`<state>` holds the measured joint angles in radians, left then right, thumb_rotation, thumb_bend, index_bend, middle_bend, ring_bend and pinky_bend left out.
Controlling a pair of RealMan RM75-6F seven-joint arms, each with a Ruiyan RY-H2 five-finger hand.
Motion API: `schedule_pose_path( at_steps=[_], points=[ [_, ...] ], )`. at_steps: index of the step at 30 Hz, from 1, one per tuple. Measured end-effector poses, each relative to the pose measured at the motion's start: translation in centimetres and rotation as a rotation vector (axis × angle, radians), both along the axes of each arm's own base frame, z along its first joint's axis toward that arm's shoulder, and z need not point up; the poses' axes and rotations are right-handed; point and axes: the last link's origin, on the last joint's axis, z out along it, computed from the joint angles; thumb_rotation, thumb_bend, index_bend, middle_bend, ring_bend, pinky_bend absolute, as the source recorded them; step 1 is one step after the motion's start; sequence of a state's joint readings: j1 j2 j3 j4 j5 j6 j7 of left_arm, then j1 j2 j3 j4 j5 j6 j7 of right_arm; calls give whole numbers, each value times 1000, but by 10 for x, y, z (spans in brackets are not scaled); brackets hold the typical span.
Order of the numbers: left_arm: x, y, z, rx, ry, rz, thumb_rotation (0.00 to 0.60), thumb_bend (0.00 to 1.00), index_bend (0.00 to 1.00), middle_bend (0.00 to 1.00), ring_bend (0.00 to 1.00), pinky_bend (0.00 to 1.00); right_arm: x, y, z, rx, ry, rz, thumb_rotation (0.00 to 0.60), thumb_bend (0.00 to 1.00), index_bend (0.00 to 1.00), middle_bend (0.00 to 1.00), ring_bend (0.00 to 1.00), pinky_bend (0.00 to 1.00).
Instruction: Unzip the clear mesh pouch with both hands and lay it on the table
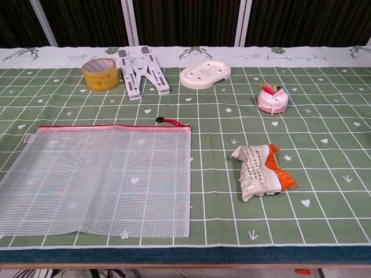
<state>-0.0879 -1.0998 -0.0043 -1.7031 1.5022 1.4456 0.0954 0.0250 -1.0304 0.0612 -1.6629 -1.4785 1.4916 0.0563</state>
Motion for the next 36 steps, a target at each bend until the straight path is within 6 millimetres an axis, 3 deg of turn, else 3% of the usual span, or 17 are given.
schedule_pose_path(
  at_steps=[24,27,36],
  points=[
    [7,4,0,10,-3,4,600,96,0,0,0,0,-1,-2,-4,1,-3,-16,600,163,0,0,0,207],
    [19,12,2,22,-5,-15,600,96,0,0,0,0,-1,-3,-5,3,-1,-13,600,163,0,0,0,207],
    [73,70,-10,-13,55,-92,600,98,37,0,0,0,0,-4,-6,-6,-6,-20,600,162,0,0,0,207]
  ],
)
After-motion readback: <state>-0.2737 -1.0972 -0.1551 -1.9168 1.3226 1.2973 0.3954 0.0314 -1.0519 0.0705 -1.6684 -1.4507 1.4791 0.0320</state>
